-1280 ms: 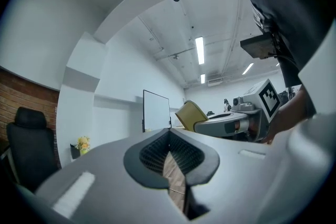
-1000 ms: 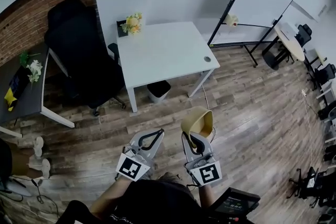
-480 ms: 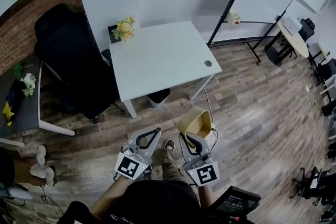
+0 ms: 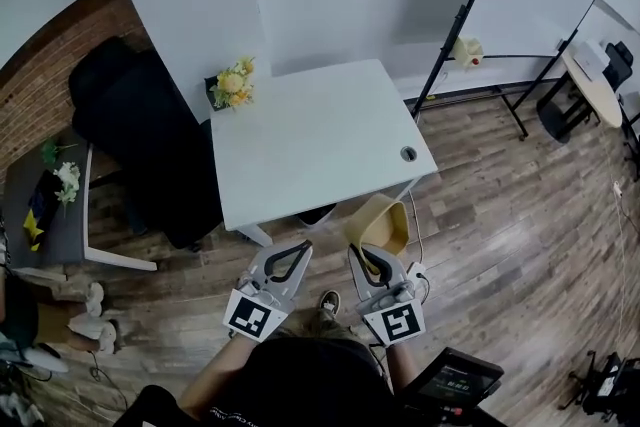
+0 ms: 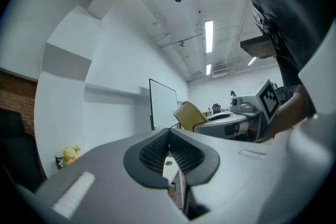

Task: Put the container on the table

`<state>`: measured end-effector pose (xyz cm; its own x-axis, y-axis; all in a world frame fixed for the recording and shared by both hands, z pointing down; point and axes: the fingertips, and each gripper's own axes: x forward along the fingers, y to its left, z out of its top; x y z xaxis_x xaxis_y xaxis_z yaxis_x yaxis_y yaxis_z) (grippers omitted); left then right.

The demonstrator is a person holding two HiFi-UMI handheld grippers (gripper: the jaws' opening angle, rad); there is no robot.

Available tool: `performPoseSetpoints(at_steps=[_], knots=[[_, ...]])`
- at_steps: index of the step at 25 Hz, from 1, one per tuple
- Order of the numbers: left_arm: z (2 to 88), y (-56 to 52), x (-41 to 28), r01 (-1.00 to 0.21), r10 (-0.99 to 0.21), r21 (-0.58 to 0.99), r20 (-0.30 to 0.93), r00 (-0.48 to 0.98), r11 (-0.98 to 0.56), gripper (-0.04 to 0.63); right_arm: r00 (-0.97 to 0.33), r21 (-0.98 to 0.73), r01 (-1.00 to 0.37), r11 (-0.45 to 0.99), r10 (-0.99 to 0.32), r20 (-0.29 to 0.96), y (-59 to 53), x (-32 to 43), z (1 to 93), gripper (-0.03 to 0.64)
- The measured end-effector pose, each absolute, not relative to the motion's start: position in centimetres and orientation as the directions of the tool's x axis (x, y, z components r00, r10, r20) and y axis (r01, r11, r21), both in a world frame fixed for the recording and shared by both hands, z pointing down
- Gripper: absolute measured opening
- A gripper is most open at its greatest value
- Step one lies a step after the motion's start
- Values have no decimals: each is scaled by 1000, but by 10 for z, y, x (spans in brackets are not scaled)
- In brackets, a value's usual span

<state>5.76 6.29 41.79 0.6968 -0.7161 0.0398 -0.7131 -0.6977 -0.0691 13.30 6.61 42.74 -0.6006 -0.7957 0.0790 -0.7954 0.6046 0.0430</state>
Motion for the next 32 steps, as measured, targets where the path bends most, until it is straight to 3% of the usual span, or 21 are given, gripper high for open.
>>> performPoseSetpoints(at_steps=[11,20,25,32], knots=[[449,-16,78,-740,-735,1,108,669,-673,2,-608,56,-779,624,-775,173,-23,162,458,18],[454,-132,82,-689,-688,35,41,725,-724,2,-602,169,-737,655,-748,280,-117,146,464,18],[439,-190,59,-690,-691,36,-28,723,-723,2,-628,248,-663,706,-705,329,-175,121,462,18],[464,-225,20,-761,-760,54,34,649,-647,2,-689,387,-434,814,-576,439,-223,89,494,18]])
